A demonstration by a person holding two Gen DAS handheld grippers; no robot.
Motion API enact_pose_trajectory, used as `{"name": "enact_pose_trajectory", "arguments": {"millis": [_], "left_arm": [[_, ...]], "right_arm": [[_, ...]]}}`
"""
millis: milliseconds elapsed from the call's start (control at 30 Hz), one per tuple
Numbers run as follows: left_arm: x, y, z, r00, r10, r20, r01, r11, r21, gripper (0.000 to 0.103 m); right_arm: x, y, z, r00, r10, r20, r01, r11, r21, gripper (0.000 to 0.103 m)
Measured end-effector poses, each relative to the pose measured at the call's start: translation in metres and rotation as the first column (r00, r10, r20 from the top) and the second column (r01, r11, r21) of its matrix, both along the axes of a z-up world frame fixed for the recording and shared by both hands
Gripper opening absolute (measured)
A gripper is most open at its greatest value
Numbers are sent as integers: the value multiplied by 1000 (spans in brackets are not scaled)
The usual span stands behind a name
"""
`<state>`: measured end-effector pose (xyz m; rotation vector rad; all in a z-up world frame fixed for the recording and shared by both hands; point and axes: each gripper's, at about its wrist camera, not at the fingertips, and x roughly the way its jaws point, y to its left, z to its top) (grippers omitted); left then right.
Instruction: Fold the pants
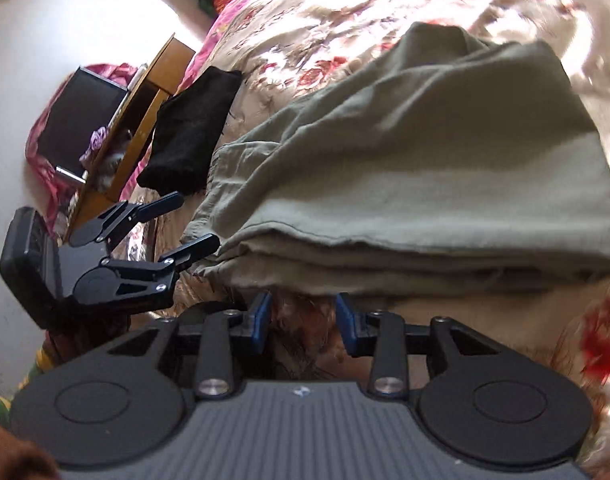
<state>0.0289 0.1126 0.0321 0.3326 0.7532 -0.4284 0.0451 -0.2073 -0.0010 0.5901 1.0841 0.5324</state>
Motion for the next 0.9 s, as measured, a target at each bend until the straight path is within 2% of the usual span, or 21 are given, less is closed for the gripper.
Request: {"name": "enact_pose_trajectory", "arguments": {"millis": [67,100,167,300,467,533,633,800,900], "left_arm": [[-6,-7,2,1000,-1,-24,0,999,-50,97],[-9,-10,2,999,5,-34,-7,998,-68,97],[-13,-16,3,999,13,-51,-17,996,-92,97],[-21,-21,6,998,26,-56,-33,993,-117,97],[-23,-24,7,998,33,-54,-40,991,-126,97],[-23,-25,7,998,38,-59,-46,989,-141,97],[-26,-28,8,998,40,-55,-48,987,-154,97],[-32,-31,8,998,32,-47,-39,989,-144,97],[-33,-31,6,999,36,-41,-41,988,-149,97]], "right_arm": [[-3,-4,-8,997,-74,16,73,997,31,41],[-2,-7,-13,994,-112,2,112,991,75,42],[-1,-11,-20,985,-171,-6,171,975,142,42],[-4,-25,-19,967,-254,-3,250,949,192,42],[-10,-30,-11,960,-281,-3,271,926,262,44],[-5,-21,-16,960,-281,6,269,925,269,49],[2,-11,-31,954,-300,-32,296,910,289,49],[18,-5,-49,939,-322,-125,344,853,391,49],[23,-3,-51,935,-326,-140,355,861,365,49]]}}
